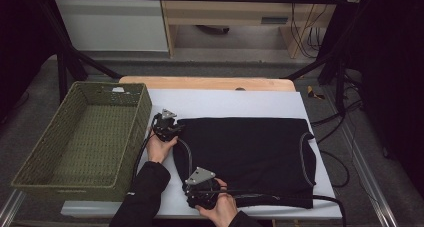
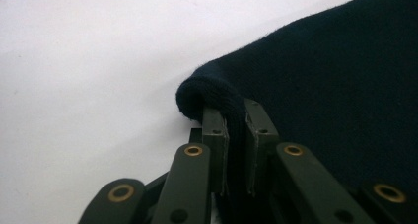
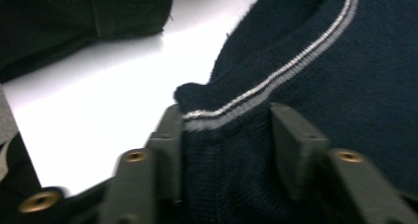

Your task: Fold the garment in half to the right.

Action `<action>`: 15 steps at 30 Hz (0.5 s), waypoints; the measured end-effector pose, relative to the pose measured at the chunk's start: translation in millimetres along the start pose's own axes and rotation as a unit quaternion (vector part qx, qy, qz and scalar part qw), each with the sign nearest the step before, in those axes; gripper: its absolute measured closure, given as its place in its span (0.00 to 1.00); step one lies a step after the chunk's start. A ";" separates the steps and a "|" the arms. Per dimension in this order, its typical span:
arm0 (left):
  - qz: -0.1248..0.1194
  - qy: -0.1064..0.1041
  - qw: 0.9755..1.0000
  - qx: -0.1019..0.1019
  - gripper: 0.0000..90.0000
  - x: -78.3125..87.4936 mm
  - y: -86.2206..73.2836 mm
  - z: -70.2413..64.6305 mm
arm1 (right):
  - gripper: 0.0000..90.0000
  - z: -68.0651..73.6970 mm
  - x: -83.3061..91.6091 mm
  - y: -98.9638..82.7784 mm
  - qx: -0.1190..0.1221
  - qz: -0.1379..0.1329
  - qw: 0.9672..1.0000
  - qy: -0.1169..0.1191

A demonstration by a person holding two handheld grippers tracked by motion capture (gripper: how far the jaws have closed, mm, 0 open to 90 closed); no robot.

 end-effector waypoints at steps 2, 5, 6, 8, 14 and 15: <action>0.000 0.002 1.000 -0.001 0.91 0.1 -0.1 -0.7 | 0.68 -2.6 1.2 0.3 0.002 0.007 1.000 -0.005; -0.001 -0.003 1.000 0.008 0.91 0.2 -0.1 -0.2 | 0.73 -4.4 2.2 1.2 0.002 0.014 1.000 -0.003; -0.002 -0.006 1.000 0.010 0.92 0.3 -0.2 0.3 | 0.75 -5.1 2.7 1.5 0.001 0.017 1.000 -0.002; -0.002 -0.010 1.000 0.015 0.92 0.4 -0.1 1.3 | 0.77 -6.8 3.3 2.2 -0.002 0.023 1.000 0.002; -0.003 -0.019 0.999 0.027 0.92 0.6 -0.2 3.0 | 0.80 -11.2 4.2 4.2 -0.006 0.032 0.999 0.017; -0.003 -0.020 0.999 0.027 0.92 0.6 -0.2 3.0 | 0.81 -12.0 4.1 4.5 -0.009 0.032 0.999 0.021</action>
Point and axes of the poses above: each handheld gripper's, and its own axes: x roughly backward along the jaws, y roughly out of its top, z roughly to its left, the point moved 3 cm from there along -x, roughly forward along the jaws, and after that the axes turned 14 degrees about z, right-handed, at the moved point
